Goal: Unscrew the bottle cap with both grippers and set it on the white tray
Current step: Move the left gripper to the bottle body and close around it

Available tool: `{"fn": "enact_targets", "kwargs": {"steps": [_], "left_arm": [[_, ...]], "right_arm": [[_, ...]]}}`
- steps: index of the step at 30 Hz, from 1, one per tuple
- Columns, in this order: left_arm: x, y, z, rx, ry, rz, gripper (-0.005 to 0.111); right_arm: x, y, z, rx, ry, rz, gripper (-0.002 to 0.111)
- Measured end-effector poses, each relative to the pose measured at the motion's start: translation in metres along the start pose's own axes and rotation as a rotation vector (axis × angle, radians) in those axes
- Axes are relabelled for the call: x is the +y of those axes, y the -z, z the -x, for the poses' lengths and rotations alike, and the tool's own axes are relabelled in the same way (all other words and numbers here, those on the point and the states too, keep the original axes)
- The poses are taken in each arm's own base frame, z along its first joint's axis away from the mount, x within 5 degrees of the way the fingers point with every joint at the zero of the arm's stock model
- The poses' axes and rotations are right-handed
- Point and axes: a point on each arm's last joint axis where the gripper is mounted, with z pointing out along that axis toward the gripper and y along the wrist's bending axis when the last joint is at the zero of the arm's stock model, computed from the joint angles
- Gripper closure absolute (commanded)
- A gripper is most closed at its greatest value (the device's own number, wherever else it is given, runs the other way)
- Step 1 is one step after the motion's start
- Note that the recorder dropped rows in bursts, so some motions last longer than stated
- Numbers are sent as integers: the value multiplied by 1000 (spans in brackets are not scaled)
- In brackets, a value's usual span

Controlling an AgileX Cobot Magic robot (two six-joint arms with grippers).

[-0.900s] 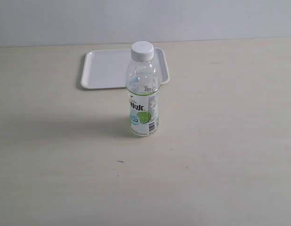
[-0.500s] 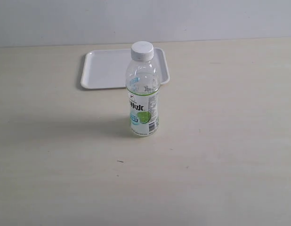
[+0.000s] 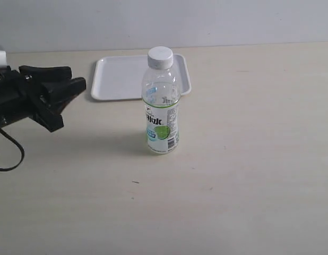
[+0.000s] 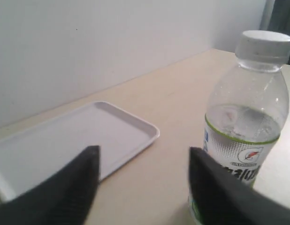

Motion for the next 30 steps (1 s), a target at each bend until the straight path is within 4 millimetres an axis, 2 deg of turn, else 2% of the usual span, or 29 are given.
{"fn": "enact_targets", "kwargs": {"steps": [2, 4, 9, 11, 22, 30], "left_arm": [[0, -7, -17, 6, 40, -29, 2], [-3, -22, -31, 31, 43, -75, 2], [-27, -72, -66, 79, -28, -236, 2], [-32, -81, -73, 83, -38, -254, 2], [-41, -118, -92, 76, -49, -302, 2], [-48, -136, -95, 52, -71, -337, 2]], "right_arm": [[0, 0, 0, 0, 0, 0, 106], [0, 0, 0, 0, 0, 0, 106], [0, 0, 0, 0, 0, 0, 106], [0, 0, 0, 0, 0, 0, 106], [0, 0, 0, 0, 0, 0, 106], [0, 0, 0, 0, 0, 0, 106]]}}
